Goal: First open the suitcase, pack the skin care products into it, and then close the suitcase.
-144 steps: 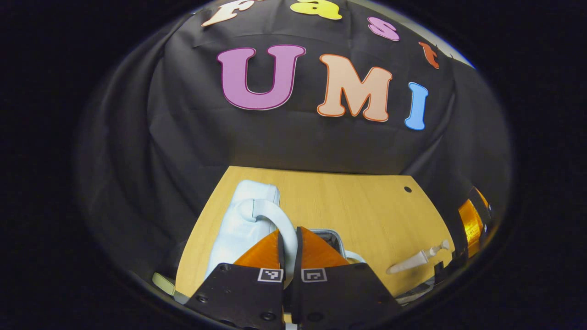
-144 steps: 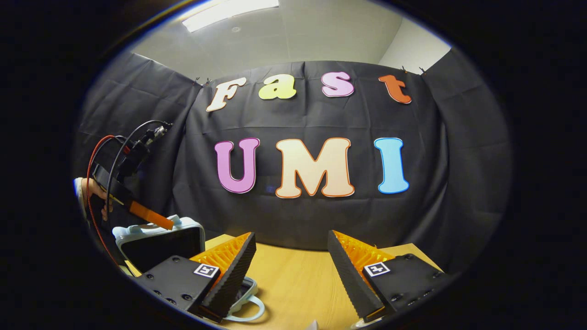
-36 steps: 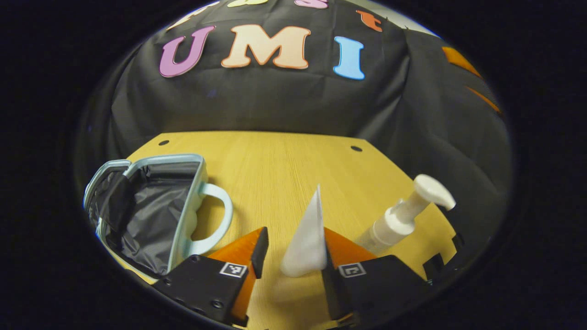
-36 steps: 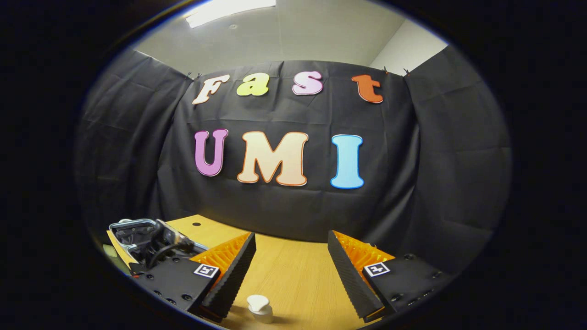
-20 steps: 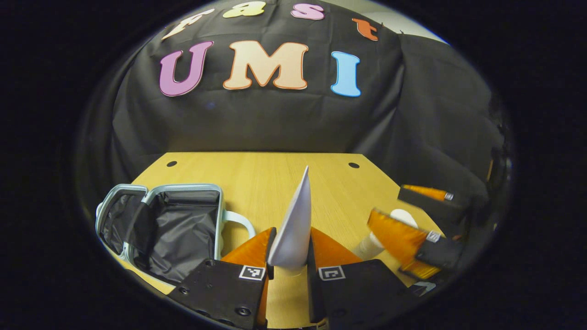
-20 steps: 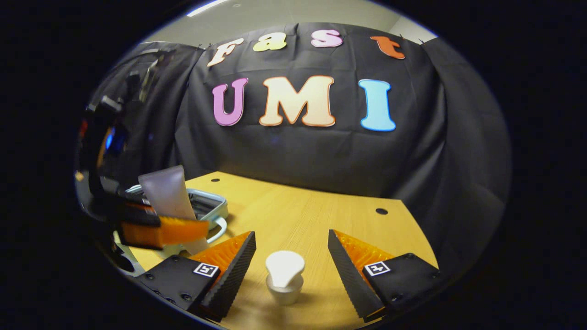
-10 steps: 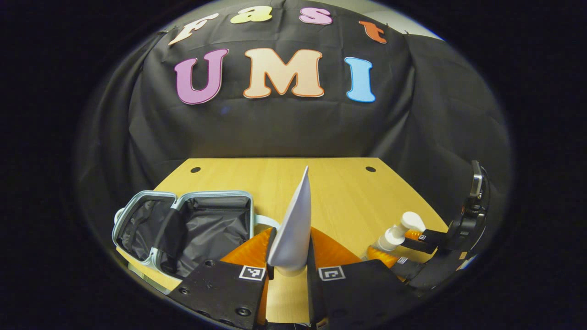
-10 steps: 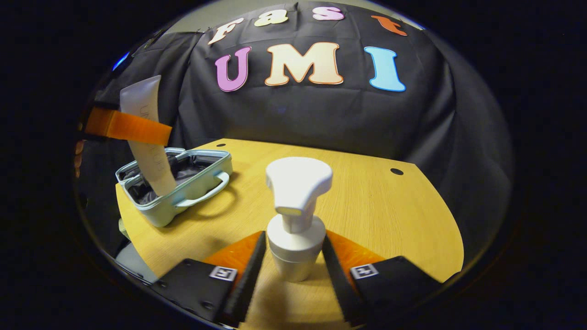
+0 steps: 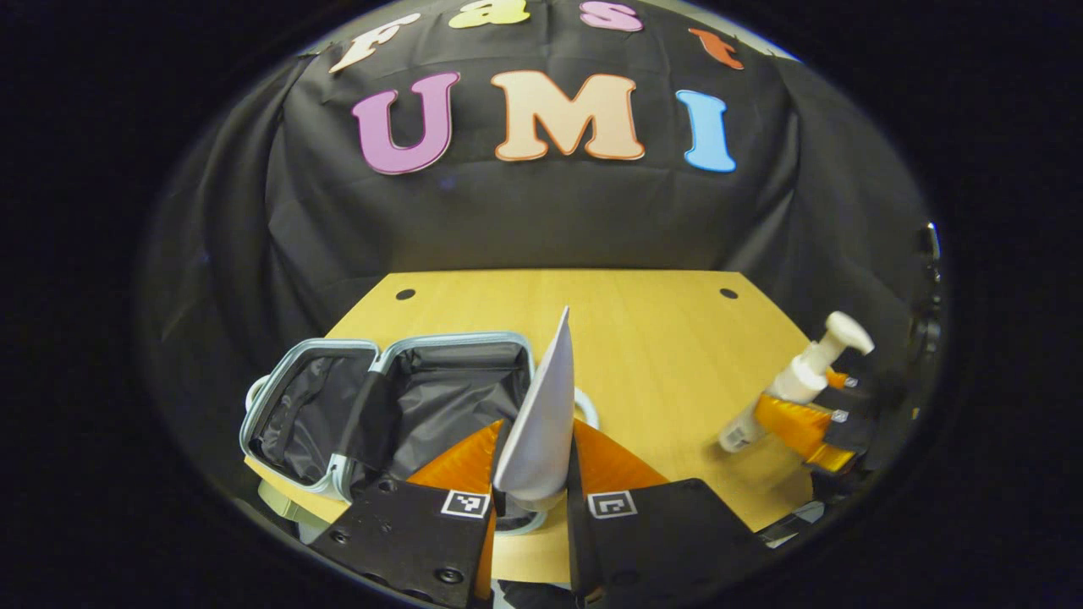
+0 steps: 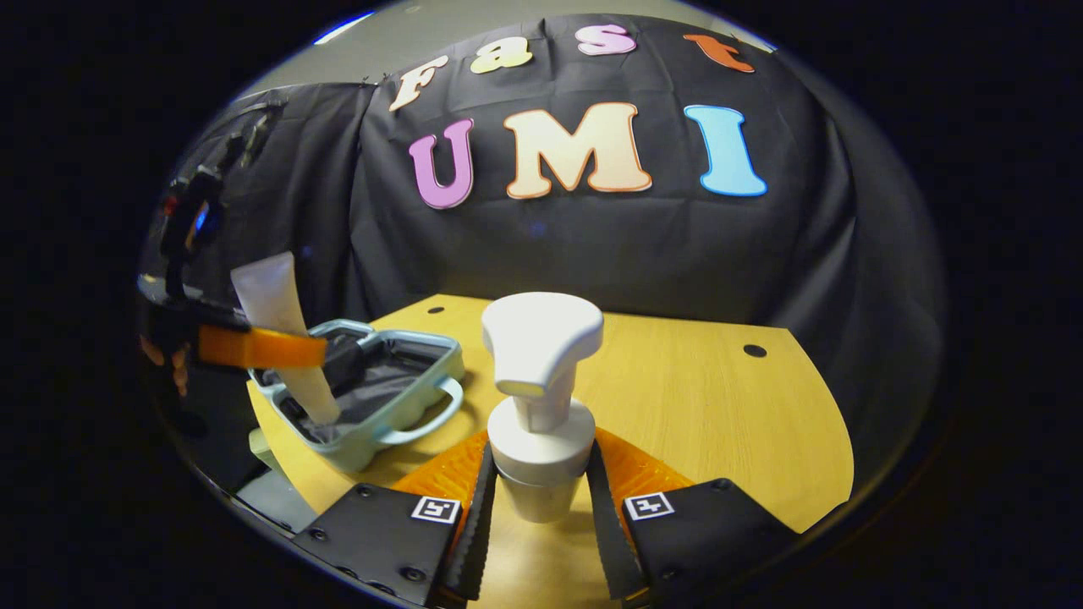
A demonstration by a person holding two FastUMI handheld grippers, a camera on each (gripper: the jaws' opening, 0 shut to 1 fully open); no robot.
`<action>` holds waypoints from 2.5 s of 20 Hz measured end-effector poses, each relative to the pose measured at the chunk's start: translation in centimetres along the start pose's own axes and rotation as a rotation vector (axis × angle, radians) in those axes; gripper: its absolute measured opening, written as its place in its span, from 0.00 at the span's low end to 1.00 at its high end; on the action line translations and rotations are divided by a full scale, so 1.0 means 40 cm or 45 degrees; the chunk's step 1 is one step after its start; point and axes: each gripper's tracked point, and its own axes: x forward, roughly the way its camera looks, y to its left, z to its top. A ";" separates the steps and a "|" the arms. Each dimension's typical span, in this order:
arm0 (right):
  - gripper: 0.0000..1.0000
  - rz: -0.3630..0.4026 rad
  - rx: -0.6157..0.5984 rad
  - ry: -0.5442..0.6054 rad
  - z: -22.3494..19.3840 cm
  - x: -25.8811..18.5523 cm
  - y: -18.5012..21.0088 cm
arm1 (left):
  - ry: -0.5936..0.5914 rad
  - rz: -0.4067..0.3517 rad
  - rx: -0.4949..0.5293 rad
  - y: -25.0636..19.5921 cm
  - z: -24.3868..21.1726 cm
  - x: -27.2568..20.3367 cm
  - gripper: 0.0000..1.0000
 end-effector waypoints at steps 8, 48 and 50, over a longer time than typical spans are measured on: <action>0.54 0.071 0.050 -0.020 0.095 0.001 0.169 | 0.256 0.039 0.021 0.201 -0.101 0.089 0.28; 0.59 0.115 0.312 0.525 -0.213 0.391 0.642 | -0.062 0.258 -0.361 0.882 -0.043 -0.012 0.95; 0.57 0.064 0.314 0.515 -0.212 0.402 0.634 | -0.057 0.293 -0.361 0.953 -0.053 -0.014 0.95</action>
